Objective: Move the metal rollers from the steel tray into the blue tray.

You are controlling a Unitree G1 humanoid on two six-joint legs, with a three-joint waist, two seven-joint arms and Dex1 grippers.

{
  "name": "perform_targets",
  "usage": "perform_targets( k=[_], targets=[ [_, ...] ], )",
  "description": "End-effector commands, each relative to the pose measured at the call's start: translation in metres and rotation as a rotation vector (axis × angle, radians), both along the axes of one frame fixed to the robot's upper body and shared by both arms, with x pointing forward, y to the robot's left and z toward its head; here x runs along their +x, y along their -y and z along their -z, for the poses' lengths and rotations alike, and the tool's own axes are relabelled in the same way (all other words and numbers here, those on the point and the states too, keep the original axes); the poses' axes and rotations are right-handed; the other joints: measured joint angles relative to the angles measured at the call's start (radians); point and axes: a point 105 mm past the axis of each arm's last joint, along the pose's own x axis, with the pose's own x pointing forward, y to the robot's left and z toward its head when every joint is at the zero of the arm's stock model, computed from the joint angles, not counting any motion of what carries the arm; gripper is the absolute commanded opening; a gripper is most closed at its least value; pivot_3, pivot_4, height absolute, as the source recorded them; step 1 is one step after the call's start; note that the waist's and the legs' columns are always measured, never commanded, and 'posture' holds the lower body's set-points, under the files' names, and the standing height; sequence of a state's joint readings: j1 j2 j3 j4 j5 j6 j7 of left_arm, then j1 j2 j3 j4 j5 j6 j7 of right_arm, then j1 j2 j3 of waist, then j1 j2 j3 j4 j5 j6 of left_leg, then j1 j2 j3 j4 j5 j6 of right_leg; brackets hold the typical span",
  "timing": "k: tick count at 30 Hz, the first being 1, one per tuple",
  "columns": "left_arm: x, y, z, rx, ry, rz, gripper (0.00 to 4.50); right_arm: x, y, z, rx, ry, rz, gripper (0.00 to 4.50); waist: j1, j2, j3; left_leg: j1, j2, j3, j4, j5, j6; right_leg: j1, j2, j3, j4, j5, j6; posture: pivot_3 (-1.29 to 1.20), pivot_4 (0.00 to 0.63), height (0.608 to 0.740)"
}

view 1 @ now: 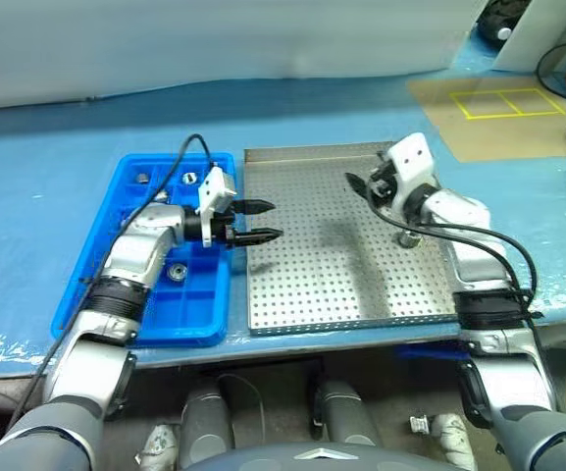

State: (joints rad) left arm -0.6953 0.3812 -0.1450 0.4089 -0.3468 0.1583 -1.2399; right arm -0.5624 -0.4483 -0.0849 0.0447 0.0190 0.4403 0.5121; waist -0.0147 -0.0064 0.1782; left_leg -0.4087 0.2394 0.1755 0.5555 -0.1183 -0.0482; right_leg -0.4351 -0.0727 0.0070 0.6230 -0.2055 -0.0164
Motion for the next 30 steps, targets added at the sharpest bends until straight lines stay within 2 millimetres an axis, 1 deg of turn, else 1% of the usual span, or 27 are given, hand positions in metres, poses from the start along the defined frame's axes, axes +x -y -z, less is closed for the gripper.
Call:
perform_targets(
  k=[1, 5, 9, 13, 16, 19, 23, 27, 30],
  targets=[
    [0.001, 0.01, -0.002, 0.011, 0.044, 0.055, 3.26, -0.016, 0.021, -0.011, -0.001, 0.042, 0.078, 3.83, -0.007, 0.0, 0.0, 0.001, 0.0, 0.001, 0.001, -0.001, 0.001, 0.001, 0.0, 0.001, 0.0, 0.0, 0.0, -0.53, 0.15, 0.74],
    [0.002, 0.016, -0.001, -0.001, 0.04, 0.082, 3.26, -0.026, 0.039, 0.004, 0.0, -0.012, 0.146, 3.83, -0.022, 0.0, 0.0, 0.004, 0.0, 0.001, 0.003, -0.003, 0.004, 0.005, 0.0, 0.002, 0.0, 0.0, 0.0, -0.54, 0.15, 0.74],
    [0.001, 0.016, 0.002, 0.004, 0.034, 0.089, 3.26, -0.03, 0.041, 0.016, 0.012, -0.054, 0.147, 3.83, -0.031, 0.0, 0.0, 0.004, -0.001, 0.003, 0.007, -0.004, 0.007, 0.006, 0.0, 0.005, 0.0, 0.001, 0.001, -0.53, 0.15, 0.74],
    [0.0, 0.009, 0.003, 0.009, 0.029, 0.075, 3.26, -0.031, 0.049, 0.043, 0.028, -0.13, 0.183, 3.83, -0.029, 0.0, 0.0, 0.004, -0.001, 0.003, 0.008, -0.004, 0.007, 0.006, 0.0, 0.006, 0.0, 0.001, 0.001, -0.5, 0.15, 0.74],
    [0.0, 0.003, 0.005, 0.015, 0.027, 0.052, 3.26, -0.031, 0.046, 0.065, 0.031, -0.197, 0.161, 3.83, -0.028, 0.0, 0.0, 0.004, -0.001, 0.003, 0.007, -0.005, 0.008, 0.006, 0.0, 0.006, -0.002, 0.001, 0.001, -0.47, 0.15, 0.74],
    [-0.001, 0.001, 0.006, 0.019, 0.026, 0.042, 3.26, -0.028, 0.052, 0.081, 0.032, -0.233, 0.184, 3.83, -0.028, 0.0, 0.0, 0.004, -0.001, 0.003, 0.007, -0.006, 0.009, 0.006, 0.0, 0.006, -0.002, 0.001, 0.001, -0.46, 0.15, 0.74],
    [-0.002, -0.003, 0.004, 0.015, 0.029, 0.031, 3.26, -0.022, 0.058, 0.09, 0.037, -0.252, 0.196, 3.83, -0.027, 0.0, 0.0, 0.003, -0.002, 0.004, 0.008, -0.006, 0.01, 0.006, -0.001, 0.006, -0.003, 0.001, 0.001, -0.45, 0.15, 0.74],
    [-0.007, -0.003, 0.003, 0.019, 0.015, 0.054, 3.26, -0.021, 0.052, 0.099, 0.019, -0.275, 0.17, 3.83, -0.027, 0.0, 0.0, 0.004, -0.002, 0.004, 0.008, -0.006, 0.01, 0.007, -0.001, 0.006, -0.003, 0.001, 0.001, -0.44, 0.15, 0.74],
    [-0.007, -0.002, 0.002, 0.022, 0.023, 0.047, 3.26, -0.02, 0.05, 0.105, 0.021, -0.286, 0.168, 3.83, -0.028, 0.001, 0.0, 0.005, -0.001, 0.004, 0.008, -0.006, 0.01, 0.008, -0.001, 0.006, -0.003, 0.001, 0.001, -0.44, 0.15, 0.74]
  ],
)
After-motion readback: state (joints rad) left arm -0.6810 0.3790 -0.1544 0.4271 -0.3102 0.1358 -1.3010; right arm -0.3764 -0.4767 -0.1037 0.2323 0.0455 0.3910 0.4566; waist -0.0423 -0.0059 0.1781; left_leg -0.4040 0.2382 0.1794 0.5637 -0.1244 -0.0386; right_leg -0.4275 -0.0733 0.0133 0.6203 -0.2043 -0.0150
